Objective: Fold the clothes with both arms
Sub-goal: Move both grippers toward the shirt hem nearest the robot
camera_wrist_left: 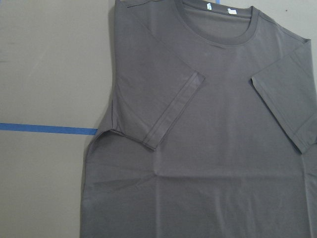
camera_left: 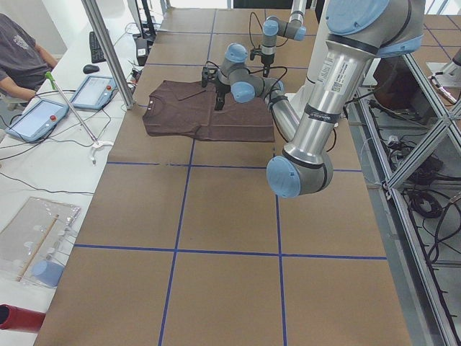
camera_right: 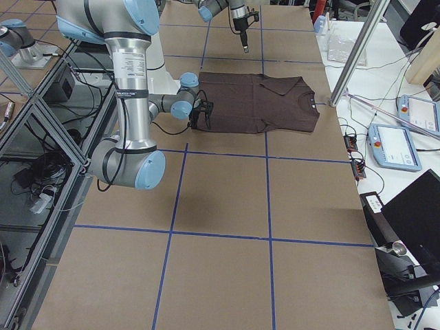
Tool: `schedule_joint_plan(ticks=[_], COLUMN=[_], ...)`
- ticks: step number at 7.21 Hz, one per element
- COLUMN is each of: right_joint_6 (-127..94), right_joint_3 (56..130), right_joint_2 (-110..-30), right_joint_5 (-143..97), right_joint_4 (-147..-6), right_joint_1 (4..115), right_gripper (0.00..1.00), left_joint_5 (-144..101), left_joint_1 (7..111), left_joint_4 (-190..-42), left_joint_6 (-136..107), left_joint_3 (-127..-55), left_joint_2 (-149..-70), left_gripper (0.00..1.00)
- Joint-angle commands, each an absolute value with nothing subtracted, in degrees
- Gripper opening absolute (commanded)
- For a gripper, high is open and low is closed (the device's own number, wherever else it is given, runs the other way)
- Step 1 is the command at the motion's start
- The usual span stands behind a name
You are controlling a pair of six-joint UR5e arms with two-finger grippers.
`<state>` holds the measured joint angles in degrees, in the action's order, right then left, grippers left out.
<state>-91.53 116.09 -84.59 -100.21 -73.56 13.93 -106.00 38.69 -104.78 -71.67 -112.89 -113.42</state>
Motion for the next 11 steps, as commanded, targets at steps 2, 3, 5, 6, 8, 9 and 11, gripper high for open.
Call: schedule_joint_plan(ticks=[2, 3, 5, 6, 8, 9, 11], right_joint_6=[-91.6, -91.5, -90.4, -85.7, -81.7, -81.7, -81.7], right_joint_3=[119.8, 119.9, 119.8, 119.8, 120.0, 120.7, 121.9], right_joint_2=[-84.7, -84.4, -84.3, -84.5, -84.5, -84.2, -84.0], right_joint_5=[-100.3, -100.3, -103.4, -103.7, -103.4, -103.3, -103.4], right_joint_4=[-73.2, -73.2, -73.6, -73.7, -73.7, -73.6, -73.6], right_joint_1=[14.7, 14.9, 18.0, 18.7, 19.1, 19.1, 19.4], right_gripper=[0.0, 0.0, 0.0, 0.0, 0.0, 0.0, 0.0], left_joint_5=[-105.0, -101.0, -93.7, -92.0, -91.8, -91.8, -91.8], left_joint_1=[30.9, 25.6, 13.8, 11.2, 9.5, 9.3, 9.1], left_joint_4=[-106.2, -106.0, -105.7, -105.5, -103.8, -102.6, -102.0], left_joint_6=[-82.0, -86.5, -104.2, -107.2, -109.1, -109.2, -109.2], left_joint_3=[-117.7, -118.6, -118.6, -118.4, -117.9, -117.0, -116.0], left_joint_2=[-102.9, -101.7, -100.5, -100.3, -100.1, -100.1, -100.1], left_gripper=[1.0, 1.0, 1.0, 1.0, 1.0, 1.0, 0.98])
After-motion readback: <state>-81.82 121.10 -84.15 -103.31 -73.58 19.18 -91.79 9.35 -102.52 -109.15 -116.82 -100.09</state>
